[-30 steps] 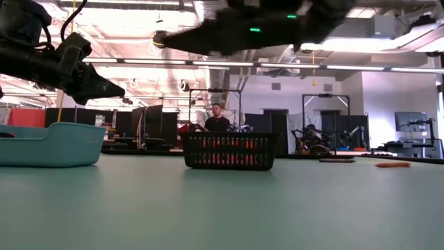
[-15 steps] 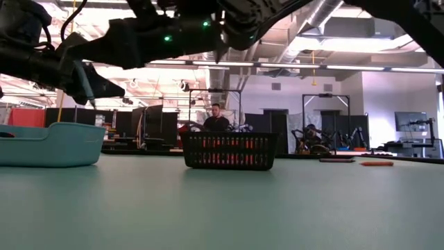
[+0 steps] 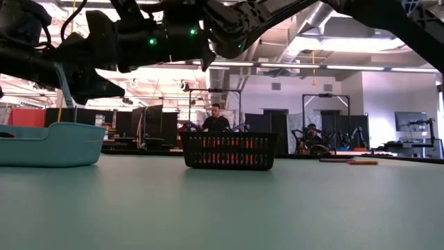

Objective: Sort crayons
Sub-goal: Put the blue crayon into the light blue bin, then put the violet crayon into the black bin

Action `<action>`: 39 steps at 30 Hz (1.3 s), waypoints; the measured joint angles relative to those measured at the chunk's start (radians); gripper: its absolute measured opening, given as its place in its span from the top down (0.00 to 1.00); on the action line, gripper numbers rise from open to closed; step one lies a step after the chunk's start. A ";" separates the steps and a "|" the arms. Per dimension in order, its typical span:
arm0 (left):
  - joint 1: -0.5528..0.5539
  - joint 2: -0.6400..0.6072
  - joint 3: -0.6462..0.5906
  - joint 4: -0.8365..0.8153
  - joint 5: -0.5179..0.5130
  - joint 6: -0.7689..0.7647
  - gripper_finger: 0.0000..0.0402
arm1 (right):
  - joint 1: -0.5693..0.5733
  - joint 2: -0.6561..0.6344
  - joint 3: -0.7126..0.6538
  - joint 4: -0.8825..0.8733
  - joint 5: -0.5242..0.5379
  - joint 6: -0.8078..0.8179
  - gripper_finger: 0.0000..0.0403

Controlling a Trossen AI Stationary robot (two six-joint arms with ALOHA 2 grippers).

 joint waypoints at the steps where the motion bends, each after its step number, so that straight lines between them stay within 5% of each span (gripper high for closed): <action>1: 0.000 0.000 0.000 0.000 0.000 0.000 0.93 | 0.000 -0.001 0.000 0.001 0.010 0.025 1.00; 21: 0.000 0.000 0.000 0.000 0.000 0.000 0.93 | -0.014 -0.038 -0.002 -0.124 0.013 0.114 0.63; 27: 0.000 0.000 0.000 0.000 0.000 0.000 0.93 | -0.019 -0.142 -0.002 -0.397 0.012 0.181 0.56; 39: 0.000 0.000 0.000 0.000 0.000 0.000 0.93 | 0.059 -0.390 -0.014 -1.347 0.011 0.511 0.60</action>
